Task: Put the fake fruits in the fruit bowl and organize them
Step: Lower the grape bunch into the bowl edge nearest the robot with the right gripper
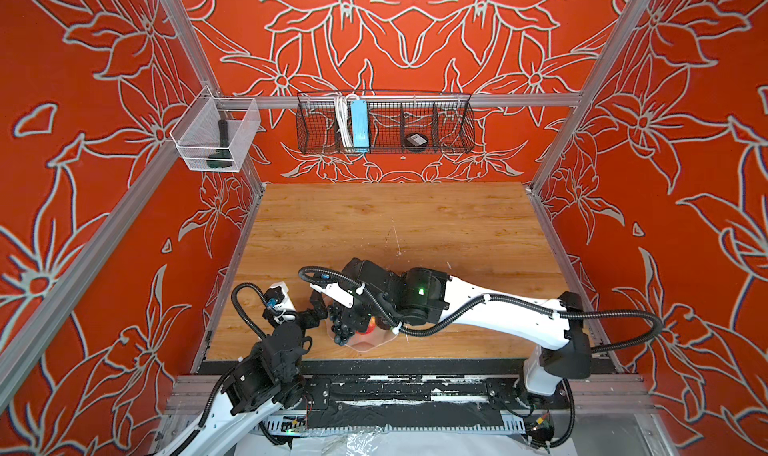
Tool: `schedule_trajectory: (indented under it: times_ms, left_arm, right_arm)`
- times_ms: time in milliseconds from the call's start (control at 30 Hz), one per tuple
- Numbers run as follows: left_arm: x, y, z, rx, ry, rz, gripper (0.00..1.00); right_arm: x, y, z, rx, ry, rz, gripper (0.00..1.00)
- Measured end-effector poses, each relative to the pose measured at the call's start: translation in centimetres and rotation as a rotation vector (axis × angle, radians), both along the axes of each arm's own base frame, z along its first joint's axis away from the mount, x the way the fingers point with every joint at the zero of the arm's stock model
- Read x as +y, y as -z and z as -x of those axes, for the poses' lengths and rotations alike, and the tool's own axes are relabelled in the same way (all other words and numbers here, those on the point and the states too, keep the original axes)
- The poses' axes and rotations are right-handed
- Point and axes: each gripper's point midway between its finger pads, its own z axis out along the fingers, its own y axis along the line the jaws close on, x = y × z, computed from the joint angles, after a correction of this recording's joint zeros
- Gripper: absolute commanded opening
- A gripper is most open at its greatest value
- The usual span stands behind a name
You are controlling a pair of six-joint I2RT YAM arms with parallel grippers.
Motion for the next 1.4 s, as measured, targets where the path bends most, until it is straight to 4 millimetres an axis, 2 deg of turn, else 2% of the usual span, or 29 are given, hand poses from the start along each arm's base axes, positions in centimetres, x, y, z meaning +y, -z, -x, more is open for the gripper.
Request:
schedule_trajectory:
  times_ms: [233, 400, 533, 633, 933, 1200, 1400]
  left_arm:
    - [0.1, 0.2, 0.0, 0.005, -0.005, 0.003, 0.98]
    - [0.1, 0.2, 0.0, 0.005, -0.005, 0.003, 0.98]
    - [0.1, 0.2, 0.0, 0.005, -0.005, 0.003, 0.98]
    - [0.1, 0.2, 0.0, 0.005, -0.005, 0.003, 0.98]
    - [0.1, 0.2, 0.0, 0.006, -0.003, 0.003, 0.98]
    - [0.0, 0.2, 0.0, 0.005, -0.001, 0.004, 0.98]
    - [-0.1, 0.0, 0.0, -0.001, 0.003, 0.011, 0.98]
  right_arm:
    - [0.3, -0.2, -0.5, -0.022, 0.019, -0.012, 0.0]
    - [0.0, 1.7, -0.9, -0.031, 0.038, 0.019, 0.0]
    - [-1.0, 4.1, -0.7, -0.016, 0.047, 0.071, 0.0]
    - [-1.8, 5.1, -0.6, -0.007, 0.06, 0.09, 0.0]
    - [-3.9, 5.2, -0.5, -0.014, 0.088, 0.077, 0.0]
    - [-6.4, 7.6, 0.4, -0.009, 0.077, 0.077, 0.0]
    - [-6.6, 8.5, 0.4, -0.007, 0.084, 0.04, 0.0]
